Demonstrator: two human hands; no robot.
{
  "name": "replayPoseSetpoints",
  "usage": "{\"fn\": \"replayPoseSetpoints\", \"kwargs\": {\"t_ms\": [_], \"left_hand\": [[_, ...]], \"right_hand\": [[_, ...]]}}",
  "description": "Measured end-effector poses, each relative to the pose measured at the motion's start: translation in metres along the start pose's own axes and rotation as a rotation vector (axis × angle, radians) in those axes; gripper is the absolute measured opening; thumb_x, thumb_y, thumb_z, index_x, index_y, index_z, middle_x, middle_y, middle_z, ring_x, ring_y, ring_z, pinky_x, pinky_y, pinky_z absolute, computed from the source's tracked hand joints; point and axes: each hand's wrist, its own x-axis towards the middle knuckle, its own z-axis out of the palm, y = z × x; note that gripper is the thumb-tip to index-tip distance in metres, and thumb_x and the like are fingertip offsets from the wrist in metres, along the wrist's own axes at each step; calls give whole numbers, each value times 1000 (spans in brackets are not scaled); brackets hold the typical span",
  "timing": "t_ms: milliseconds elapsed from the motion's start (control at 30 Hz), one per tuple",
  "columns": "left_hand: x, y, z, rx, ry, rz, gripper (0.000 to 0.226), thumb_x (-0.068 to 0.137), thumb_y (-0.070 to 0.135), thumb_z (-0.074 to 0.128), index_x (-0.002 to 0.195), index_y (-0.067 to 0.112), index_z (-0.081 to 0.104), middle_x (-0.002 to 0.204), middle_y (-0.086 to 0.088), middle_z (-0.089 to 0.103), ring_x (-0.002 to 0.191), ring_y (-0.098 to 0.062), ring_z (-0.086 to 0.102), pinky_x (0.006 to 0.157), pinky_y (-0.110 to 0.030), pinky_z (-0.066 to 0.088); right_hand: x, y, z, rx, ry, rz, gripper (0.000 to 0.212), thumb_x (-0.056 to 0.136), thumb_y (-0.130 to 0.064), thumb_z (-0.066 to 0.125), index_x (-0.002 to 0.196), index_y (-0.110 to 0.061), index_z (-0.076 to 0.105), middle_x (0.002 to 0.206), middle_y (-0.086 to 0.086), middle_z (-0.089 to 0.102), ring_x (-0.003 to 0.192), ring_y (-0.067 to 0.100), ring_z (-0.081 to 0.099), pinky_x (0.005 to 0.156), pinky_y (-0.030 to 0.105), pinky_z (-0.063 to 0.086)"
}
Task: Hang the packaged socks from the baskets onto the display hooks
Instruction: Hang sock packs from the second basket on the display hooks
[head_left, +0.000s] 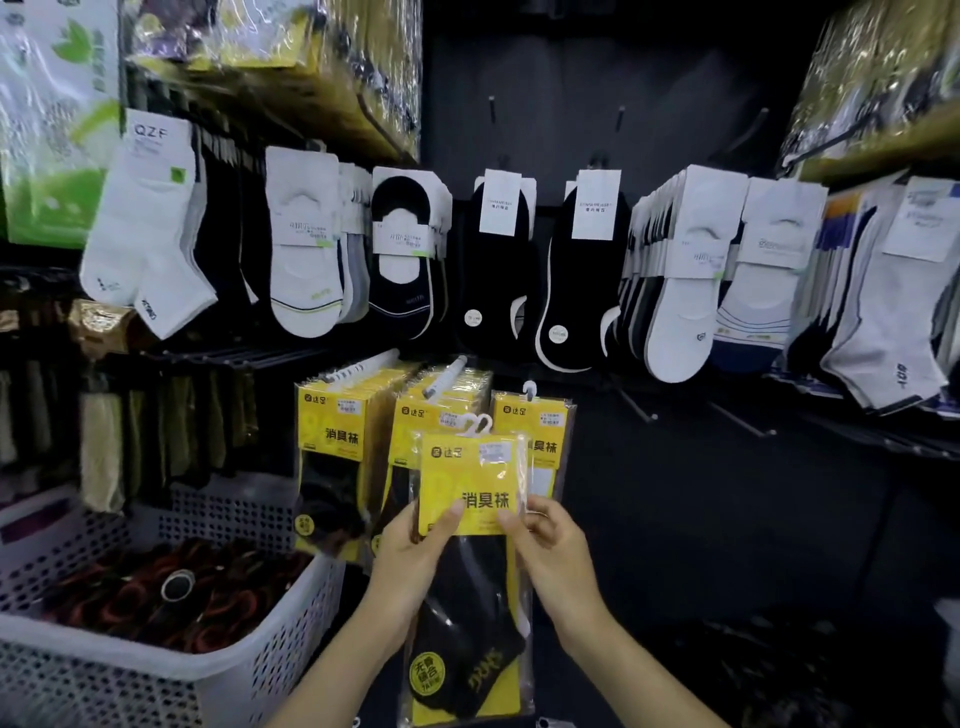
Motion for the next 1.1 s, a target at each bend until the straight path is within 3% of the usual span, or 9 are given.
{"fn": "replayPoseSetpoints", "kwargs": {"t_ms": [133, 300, 400, 467, 567, 700, 900, 1033, 1100], "left_hand": [[-1, 3, 6, 8, 30, -33, 34, 66, 43, 76, 94, 24, 70, 86, 12, 75, 80, -3, 70, 63, -14, 51], [5, 7, -2, 28, 29, 16, 31, 69, 48, 67, 89, 25, 69, 81, 19, 73, 76, 4, 68, 57, -8, 49], [6, 9, -8, 70, -5, 33, 35, 79, 53, 51, 76, 25, 72, 71, 15, 71, 67, 4, 65, 57, -4, 44], [8, 9, -14, 90, 6, 32, 43, 83, 53, 47, 62, 22, 67, 61, 8, 63, 58, -6, 58, 57, -14, 43], [16, 6, -31, 84, 75, 55, 49, 89, 49, 47, 78, 6, 68, 78, -5, 69, 71, -23, 63, 68, -33, 47], [27, 7, -50, 113, 176, 123, 40, 86, 53, 46, 83, 13, 54, 81, -7, 47, 77, -17, 42, 64, -30, 32], [37, 2, -62, 89, 187, 76, 51, 85, 57, 47, 84, 8, 59, 83, -6, 50, 78, -19, 44, 71, -32, 34], [38, 1, -63, 92, 196, 55, 48, 83, 58, 48, 82, 11, 57, 83, -6, 49, 78, -19, 44, 69, -32, 34], [39, 1, -62, 97, 202, 44, 43, 84, 56, 48, 84, 14, 56, 83, -6, 47, 79, -18, 43, 66, -31, 34]], "right_hand": [[-2, -4, -3, 93, 0, 39, 34, 85, -22, 69, 101, 5, 57, 98, 21, 68, 90, 28, 68, 85, 38, 55], [0, -2, -8, 146, -119, 72, 22, 89, -29, 61, 106, -17, 69, 102, -1, 75, 99, 14, 69, 93, 31, 53], [5, 2, -9, 166, -44, 89, 18, 91, -26, 61, 103, -18, 70, 102, -1, 75, 102, 15, 68, 99, 37, 49], [10, 3, -12, 193, 45, 97, 15, 92, -24, 60, 100, -16, 70, 99, 2, 75, 99, 18, 69, 97, 39, 50], [20, 2, -24, 179, 142, 95, 17, 95, -24, 57, 100, -15, 69, 101, 6, 74, 97, 21, 69, 93, 40, 52], [40, 1, -38, 112, 213, 106, 17, 97, -22, 53, 104, -15, 67, 108, 7, 71, 102, 22, 66, 96, 42, 50], [71, -4, -35, -2, 172, 46, 12, 96, -19, 55, 95, -20, 66, 100, 3, 72, 94, 16, 68, 80, 28, 52], [91, 0, -30, -85, 135, 70, 13, 96, -19, 55, 96, -11, 66, 106, 15, 69, 103, 30, 65, 95, 43, 51], [100, 4, -28, -70, 161, 101, 13, 95, -19, 56, 96, -10, 66, 106, 16, 69, 101, 30, 65, 90, 41, 52]]}}
